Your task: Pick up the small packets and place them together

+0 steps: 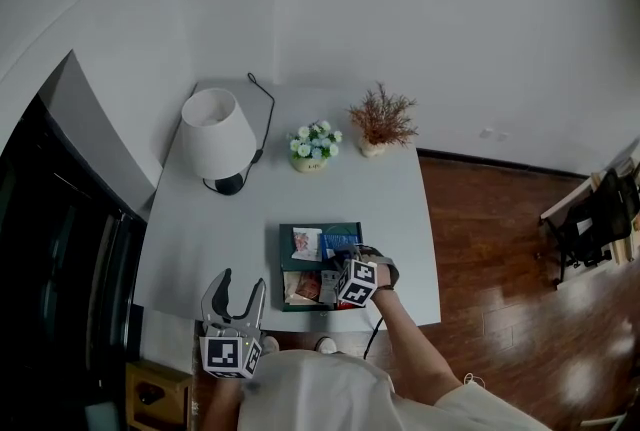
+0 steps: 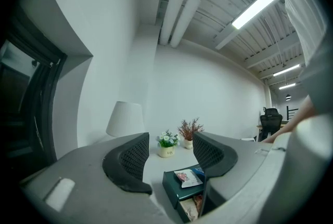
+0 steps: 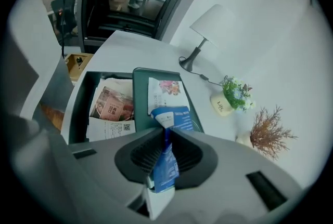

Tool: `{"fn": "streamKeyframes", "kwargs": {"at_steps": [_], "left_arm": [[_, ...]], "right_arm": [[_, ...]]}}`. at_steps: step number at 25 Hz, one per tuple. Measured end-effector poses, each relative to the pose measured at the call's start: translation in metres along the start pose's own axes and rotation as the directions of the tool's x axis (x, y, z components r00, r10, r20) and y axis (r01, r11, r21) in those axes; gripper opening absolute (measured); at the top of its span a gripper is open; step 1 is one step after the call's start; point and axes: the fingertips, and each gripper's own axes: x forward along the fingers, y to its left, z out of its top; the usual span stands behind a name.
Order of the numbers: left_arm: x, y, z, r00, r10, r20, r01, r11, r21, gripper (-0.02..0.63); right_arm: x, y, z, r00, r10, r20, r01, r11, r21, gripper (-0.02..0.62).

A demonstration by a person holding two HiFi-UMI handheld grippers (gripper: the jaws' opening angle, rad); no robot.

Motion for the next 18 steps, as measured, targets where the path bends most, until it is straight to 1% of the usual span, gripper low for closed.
{"fn": "streamKeyframes", "kwargs": {"at_steps": [5,6,7,8,12,15,16,18], "left_arm": [[-0.002,0.002,-0.002,1.000,0.003,-0.008,-0.003,1.000,-0.001,0.265],[-0.002,0.002,-0.002,1.000,0.002,-0.009,-0.002,1.000,-0.002,0.265],[-0.002,0.002,-0.003,1.000,0.001,-0.009,-0.001,1.000,-0.003,0.265],[-0.001,0.002,-0.003,1.000,-0.001,-0.010,0.001,1.000,-0.003,0.265],[0.002,0.000,-0.003,1.000,-0.015,-0.014,0.015,1.000,0.000,0.265],[0.004,-0.001,-0.004,1.000,-0.023,-0.016,0.023,1.000,-0.002,0.265],[0.005,-0.002,-0.003,1.000,-0.027,-0.015,0.027,1.000,-0.002,0.265],[0.006,-0.004,-0.003,0.999,-0.036,-0.011,0.036,0.999,-0.005,0.265]], "right_arm": [[0.002,0.009,-0.005,1.000,-0.022,-0.014,0.022,1.000,-0.014,0.071],[0.003,0.013,-0.005,1.000,-0.021,-0.019,0.021,1.000,-0.012,0.085],[0.004,0.016,-0.006,0.999,-0.019,-0.026,0.019,1.000,-0.007,0.152],[0.004,0.018,-0.007,0.999,-0.022,-0.034,0.022,1.000,-0.001,0.164],[-0.001,0.019,-0.012,0.998,-0.047,-0.039,0.049,0.998,0.047,0.164],[-0.019,0.013,-0.012,0.996,-0.087,-0.008,0.087,0.988,0.130,0.164],[-0.028,0.008,-0.010,0.994,-0.107,0.018,0.102,0.978,0.183,0.164],[-0.050,-0.001,-0.002,0.985,-0.141,0.104,0.101,0.941,0.322,0.164]]}}
